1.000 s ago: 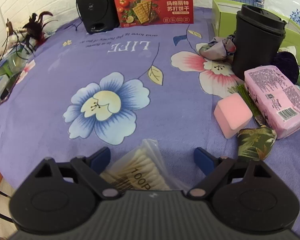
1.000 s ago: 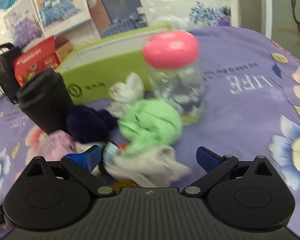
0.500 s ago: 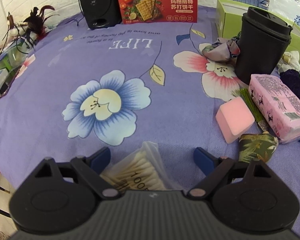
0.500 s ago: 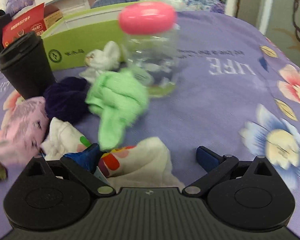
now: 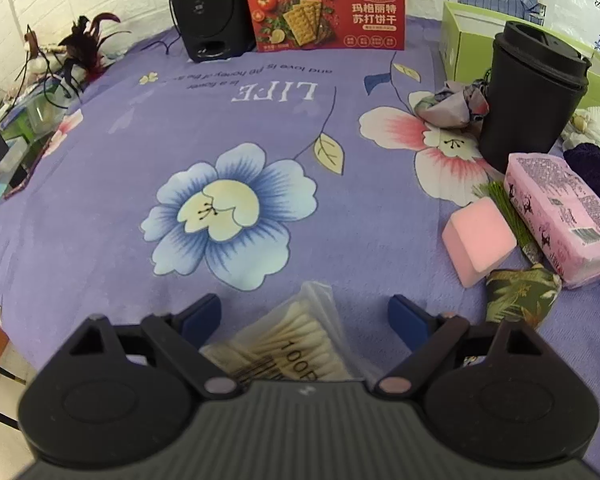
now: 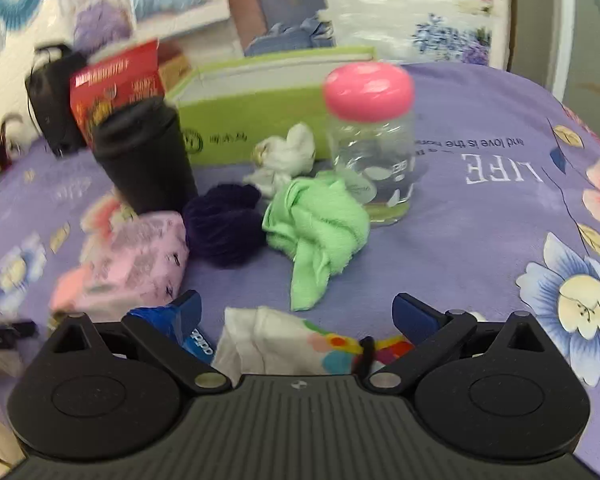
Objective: Organize soft objects
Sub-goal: 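Grasp the clear cotton swab bag with the left tool while the right tool reaches the sock bundle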
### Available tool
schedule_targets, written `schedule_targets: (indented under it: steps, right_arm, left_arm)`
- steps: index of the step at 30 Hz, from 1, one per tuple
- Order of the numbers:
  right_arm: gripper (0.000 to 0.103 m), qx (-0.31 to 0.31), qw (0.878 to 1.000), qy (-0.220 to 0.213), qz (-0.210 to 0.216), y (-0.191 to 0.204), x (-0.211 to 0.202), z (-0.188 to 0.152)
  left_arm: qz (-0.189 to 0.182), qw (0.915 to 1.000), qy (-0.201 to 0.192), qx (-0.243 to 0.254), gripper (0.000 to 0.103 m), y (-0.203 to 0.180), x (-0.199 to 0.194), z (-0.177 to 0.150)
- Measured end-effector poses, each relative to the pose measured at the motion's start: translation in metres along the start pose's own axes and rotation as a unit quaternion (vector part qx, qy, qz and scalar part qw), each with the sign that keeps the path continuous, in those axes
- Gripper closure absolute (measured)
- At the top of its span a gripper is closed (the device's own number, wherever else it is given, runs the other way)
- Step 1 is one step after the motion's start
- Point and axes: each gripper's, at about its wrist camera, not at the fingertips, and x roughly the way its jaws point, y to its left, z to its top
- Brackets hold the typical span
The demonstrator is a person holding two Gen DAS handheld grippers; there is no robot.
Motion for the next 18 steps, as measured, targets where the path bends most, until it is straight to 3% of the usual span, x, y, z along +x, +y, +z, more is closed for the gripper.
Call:
schedule_targets:
  steps: [3,8,13,15,18]
  right_arm:
    - [0.014,-0.021,0.998,0.008,-0.061,-0.021,0.003,-0.018]
    - [0.014,0.059,0.994,0.003,-0.089,-0.086,-0.020,-0.030]
    - [0.013,0.153,0.985,-0.077,0.023,-0.104,-0.066,-0.038]
    - [0.013,0.170,0.981,-0.083,0.039,-0.102,-0.072,-0.042]
    - [0.013,0.156,0.984,-0.083,0.029,-0.099,-0.079,-0.047]
  left_arm:
    - [-0.003,1.0000,-0.002,0.001,0.013,0.000,-0.001,0.001]
    - [-0.012,0.9999,-0.001,0.004,0.013,-0.002,0.002,0.000]
    - [-0.014,0.9995,-0.026,0.009,0.013,0.011,-0.018,-0.003]
    - [-0.027,0.9993,-0.022,0.010,0.013,0.015,-0.024,-0.007]
    - [-0.042,0.9989,-0.019,0.014,0.013,0.016,-0.031,-0.017]
